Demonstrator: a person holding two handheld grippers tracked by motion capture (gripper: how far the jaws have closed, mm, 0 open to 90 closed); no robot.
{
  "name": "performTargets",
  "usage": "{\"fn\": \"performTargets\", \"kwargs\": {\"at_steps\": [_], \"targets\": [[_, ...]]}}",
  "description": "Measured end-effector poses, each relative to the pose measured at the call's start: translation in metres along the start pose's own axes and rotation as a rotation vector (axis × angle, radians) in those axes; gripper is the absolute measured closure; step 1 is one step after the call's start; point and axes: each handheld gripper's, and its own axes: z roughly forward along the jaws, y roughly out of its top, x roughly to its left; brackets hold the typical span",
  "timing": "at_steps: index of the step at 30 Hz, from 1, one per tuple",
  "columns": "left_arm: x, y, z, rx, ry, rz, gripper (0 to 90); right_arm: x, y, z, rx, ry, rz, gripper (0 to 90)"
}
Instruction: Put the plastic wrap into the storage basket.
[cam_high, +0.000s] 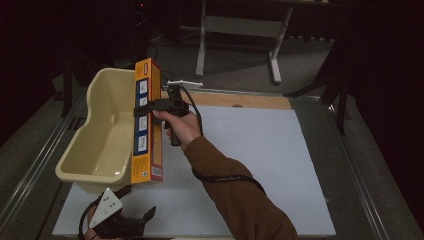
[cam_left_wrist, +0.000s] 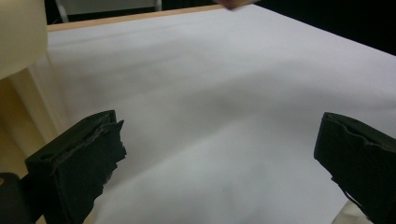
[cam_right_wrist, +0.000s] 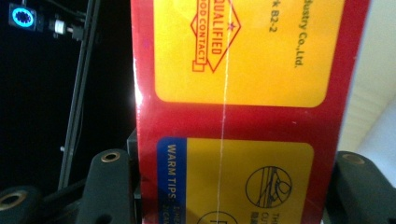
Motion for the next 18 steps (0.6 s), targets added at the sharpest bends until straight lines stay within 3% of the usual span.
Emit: {"fn": "performTargets", "kwargs": {"at_steps": [4, 11, 18], "targets": [[0.0, 0.0, 0.0, -0.001, -0.002, 0.0, 0.8, 0.0, 0.002, 0.006, -0.03, 0.001, 0.028, 41.4], [0.0, 0.0, -0.002, -0.01, -0.002, -0.003, 0.8, 0.003, 0.004, 0.016, -0.042, -0.017, 0.026, 41.3], [0.0, 0.0, -0.002, -0.015, -0.002, -0.009, 0.8, 0.003, 0.006, 0.029, -0.078, 0.0, 0.09, 41.1]]}}
